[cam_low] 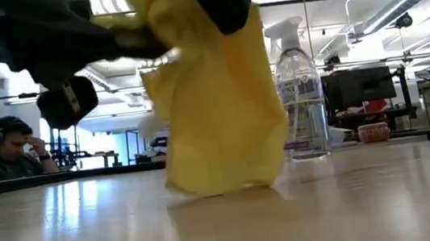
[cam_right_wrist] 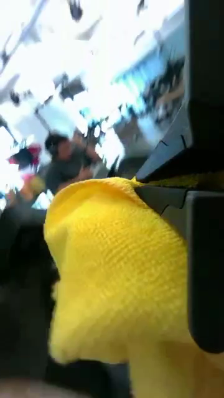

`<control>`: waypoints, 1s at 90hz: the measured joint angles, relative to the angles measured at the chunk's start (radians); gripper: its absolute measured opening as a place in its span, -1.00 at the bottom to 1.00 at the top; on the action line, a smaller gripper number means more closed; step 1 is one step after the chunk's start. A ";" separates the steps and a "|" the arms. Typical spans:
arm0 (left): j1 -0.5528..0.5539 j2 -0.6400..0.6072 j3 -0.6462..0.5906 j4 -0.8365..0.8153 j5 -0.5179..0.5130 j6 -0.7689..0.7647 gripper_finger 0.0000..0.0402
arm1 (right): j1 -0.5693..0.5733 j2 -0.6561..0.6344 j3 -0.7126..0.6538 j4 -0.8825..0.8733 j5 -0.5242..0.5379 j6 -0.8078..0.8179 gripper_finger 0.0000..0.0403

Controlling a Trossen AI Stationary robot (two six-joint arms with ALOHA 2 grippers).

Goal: Apply microfiber cloth
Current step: Wipe the black cellphone with the yellow microfiber cloth

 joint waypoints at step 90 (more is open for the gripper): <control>0.091 -0.118 0.062 0.037 -0.142 0.269 -0.91 | 0.193 0.023 -0.013 -0.440 -0.015 0.568 -1.00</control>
